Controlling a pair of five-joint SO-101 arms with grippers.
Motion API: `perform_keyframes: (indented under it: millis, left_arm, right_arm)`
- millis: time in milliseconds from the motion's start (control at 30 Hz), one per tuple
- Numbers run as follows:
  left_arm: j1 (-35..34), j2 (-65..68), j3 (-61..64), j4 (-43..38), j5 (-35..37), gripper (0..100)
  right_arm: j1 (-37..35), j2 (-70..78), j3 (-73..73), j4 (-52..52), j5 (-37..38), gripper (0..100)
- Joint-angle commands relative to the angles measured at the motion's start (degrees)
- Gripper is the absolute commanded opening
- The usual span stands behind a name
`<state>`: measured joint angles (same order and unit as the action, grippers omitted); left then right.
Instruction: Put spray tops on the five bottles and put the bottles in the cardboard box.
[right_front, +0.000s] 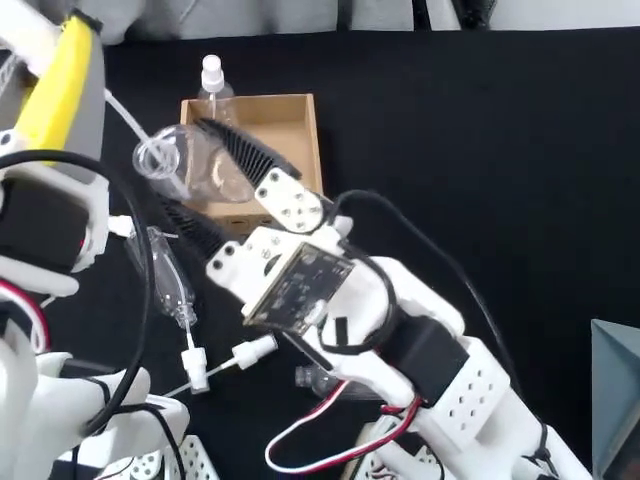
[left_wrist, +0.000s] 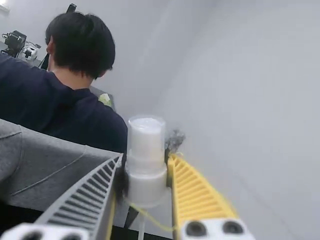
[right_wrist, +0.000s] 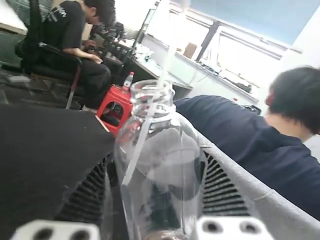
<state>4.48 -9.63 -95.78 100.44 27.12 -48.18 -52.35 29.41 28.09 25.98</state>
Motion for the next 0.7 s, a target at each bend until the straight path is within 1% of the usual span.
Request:
perform_keyframes:
  millis: [0,233,333,433,500,667]
  left_arm:
    - [0.8,1.6,0.9,-0.8,-1.2,3]
    - [0.9,1.6,5.1,-2.3,-1.2,3]
    - [3.1,1.6,8.6,-3.6,-1.8,3]
    - [6.7,1.6,11.7,-4.9,-5.7,3]
    - [8.8,1.5,12.8,-5.2,-7.2,3]
    - [9.4,1.5,13.5,-6.2,-7.6,3]
  right_arm:
    - [3.3,-1.7,-5.3,-1.6,-1.7,10.3]
    - [6.2,0.5,-8.6,-0.6,-2.0,10.2]
    - [7.3,4.3,-13.6,4.2,-3.5,10.2]
    - [9.1,8.1,-19.5,9.5,-7.3,10.2]
    - [10.1,9.9,-22.3,12.2,-8.0,10.2]
    - [11.0,10.8,-24.8,14.6,-8.0,10.2]
